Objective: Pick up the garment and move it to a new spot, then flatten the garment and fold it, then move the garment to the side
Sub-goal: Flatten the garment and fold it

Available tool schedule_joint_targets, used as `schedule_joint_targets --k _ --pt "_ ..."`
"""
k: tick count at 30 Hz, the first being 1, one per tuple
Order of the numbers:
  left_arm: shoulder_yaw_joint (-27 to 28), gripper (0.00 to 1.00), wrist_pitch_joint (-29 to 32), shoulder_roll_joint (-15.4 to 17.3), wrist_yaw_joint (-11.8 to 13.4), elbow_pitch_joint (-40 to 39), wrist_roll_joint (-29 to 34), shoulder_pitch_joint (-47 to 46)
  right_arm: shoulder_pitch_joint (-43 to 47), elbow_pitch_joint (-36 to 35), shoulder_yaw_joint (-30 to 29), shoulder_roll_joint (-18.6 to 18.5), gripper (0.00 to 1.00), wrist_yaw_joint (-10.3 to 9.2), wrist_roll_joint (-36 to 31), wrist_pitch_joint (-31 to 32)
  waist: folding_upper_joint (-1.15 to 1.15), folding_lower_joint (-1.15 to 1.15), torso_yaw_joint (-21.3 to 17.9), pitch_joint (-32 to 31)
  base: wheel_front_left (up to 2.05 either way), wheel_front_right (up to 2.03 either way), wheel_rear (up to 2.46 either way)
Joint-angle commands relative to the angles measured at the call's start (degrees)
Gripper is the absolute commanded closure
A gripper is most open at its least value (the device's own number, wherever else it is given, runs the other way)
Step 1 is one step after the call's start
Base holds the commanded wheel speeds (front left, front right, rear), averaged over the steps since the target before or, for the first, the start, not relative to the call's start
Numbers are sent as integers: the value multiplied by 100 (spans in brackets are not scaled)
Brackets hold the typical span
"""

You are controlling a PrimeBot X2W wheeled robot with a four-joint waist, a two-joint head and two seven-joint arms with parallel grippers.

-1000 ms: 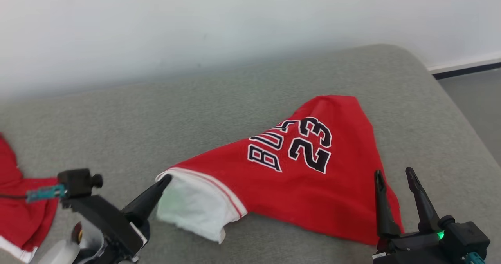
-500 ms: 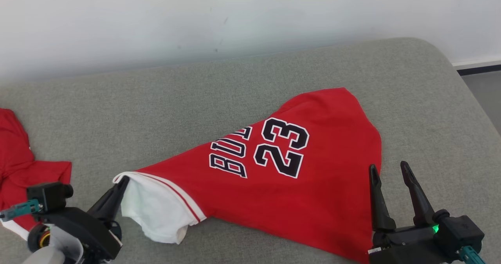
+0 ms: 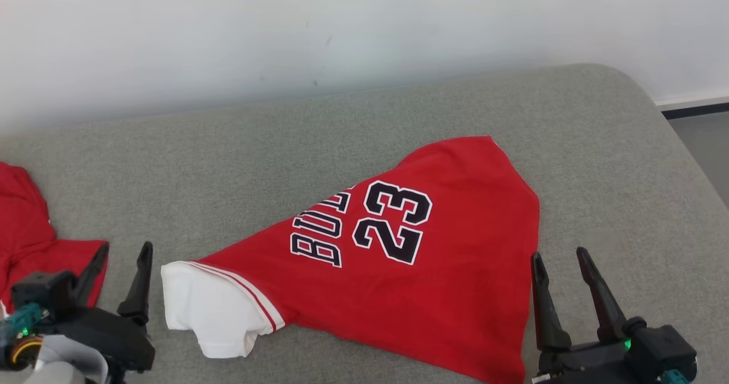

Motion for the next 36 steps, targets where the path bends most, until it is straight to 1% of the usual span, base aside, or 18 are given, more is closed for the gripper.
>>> schedule_joint_targets --k 1,3,6,10,12,14,15,16,20,23,24,25,26,27,29,31,34,36 --pt "120 0 -34 -74 62 -131 150 133 73 1 28 -1 0 8 -34 -3 0 0 23 -19 0 0 0" --pt "445 0 -30 -197 257 -479 474 535 167 9 25 -3 0 8 -69 -3 0 0 46 -36 0 0 0" --pt "752 0 -28 -443 366 -865 785 1130 314 25 -20 -2 0 8 -86 -3 0 0 78 -47 0 0 0" --pt "800 0 -30 -605 468 -642 1010 1580 398 28 -40 -1 0 8 -80 -4 0 0 76 10 0 0 0" --pt "829 0 -30 -669 476 -390 1097 1528 370 21 -40 -1 0 8 -74 -4 0 0 76 61 0 0 0" --pt "834 0 -30 -696 398 -96 1170 1398 322 25 -15 -2 0 8 -78 -4 0 0 59 102 0 0 0" --pt "795 0 -30 -775 366 31 1182 1336 294 27 4 -1 0 8 -86 -4 0 0 43 113 0 0 0" --pt "733 0 -30 -852 279 266 1241 1188 250 28 8 -3 0 8 -103 -4 0 0 12 138 0 0 0" --pt "607 0 -31 -996 63 708 1301 940 189 25 -17 -2 0 8 -144 -4 0 0 -60 188 0 0 0" --pt "554 0 -27 -1060 -80 1035 1322 780 181 23 -56 -1 0 8 -163 -4 0 0 -107 218 0 0 0" --pt "515 0 -26 -1078 -165 1135 1328 747 191 15 -58 -1 0 8 -163 -4 0 0 -122 224 0 0 0" --pt "491 7 -25 -1107 -241 1228 1323 708 207 9 -63 0 0 8 -170 -4 0 0 -129 228 0 0 0" --pt "449 71 -25 -1138 -320 1303 1343 675 227 4 -66 -1 0 8 -177 -4 0 0 -136 233 0 0 0" --pt "409 100 -19 -1188 -413 1380 1330 656 248 4 -71 -1 0 8 -177 -4 0 0 -140 236 0 0 0" --pt "348 100 -15 -1242 -525 1512 1357 584 288 13 -85 0 0 8 -197 -4 0 0 -132 241 0 0 0" --pt "303 100 -17 -1266 -570 1622 1416 542 343 37 -104 -2 0 8 -229 -3 0 0 -101 236 0 0 0" --pt "317 100 -19 -1276 -604 1682 1463 528 455 63 -129 -2 0 8 -258 -4 0 0 -39 221 0 0 0" --pt "422 100 -22 -1227 -565 1567 1493 550 545 84 -135 -1 0 8 -266 -4 0 0 15 233 0 0 0"
